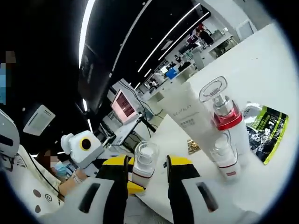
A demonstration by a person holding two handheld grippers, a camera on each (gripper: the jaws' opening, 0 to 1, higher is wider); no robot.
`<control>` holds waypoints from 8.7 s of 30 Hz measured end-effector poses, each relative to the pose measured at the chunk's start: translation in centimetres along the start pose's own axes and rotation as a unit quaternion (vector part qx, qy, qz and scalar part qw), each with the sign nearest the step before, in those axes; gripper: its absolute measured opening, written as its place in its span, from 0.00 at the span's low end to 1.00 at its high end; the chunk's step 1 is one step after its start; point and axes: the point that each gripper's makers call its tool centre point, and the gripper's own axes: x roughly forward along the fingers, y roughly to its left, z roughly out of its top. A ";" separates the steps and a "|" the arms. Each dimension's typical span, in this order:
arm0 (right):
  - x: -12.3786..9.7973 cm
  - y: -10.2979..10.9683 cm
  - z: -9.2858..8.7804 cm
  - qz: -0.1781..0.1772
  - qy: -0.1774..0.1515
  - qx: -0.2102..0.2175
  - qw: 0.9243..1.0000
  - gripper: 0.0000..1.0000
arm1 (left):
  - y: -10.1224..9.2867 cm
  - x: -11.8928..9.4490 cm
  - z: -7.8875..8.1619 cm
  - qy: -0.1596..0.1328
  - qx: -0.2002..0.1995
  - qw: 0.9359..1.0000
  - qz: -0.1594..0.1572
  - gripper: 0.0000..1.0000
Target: Arrange the skincare products in the storage area until every visible bottle or jar stands upright without overlapping.
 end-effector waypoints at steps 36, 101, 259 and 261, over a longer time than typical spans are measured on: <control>-1.4 5.3 1.0 0.169 0.021 0.005 0.985 0.22 | -5.3 -1.3 2.4 -0.069 -0.193 0.946 -0.252 0.14; -0.9 0.4 1.7 -0.025 -0.022 -0.070 0.997 0.23 | 0.9 2.0 1.1 0.001 -0.017 0.997 0.071 0.15; -0.5 -2.7 -2.1 -0.060 0.122 -0.318 0.938 0.37 | 4.4 6.2 -5.7 0.114 0.145 0.982 0.030 0.30; -0.8 -2.5 -2.2 -0.061 0.123 -0.321 0.937 0.36 | 4.4 6.1 -5.7 0.117 0.146 0.982 0.032 0.29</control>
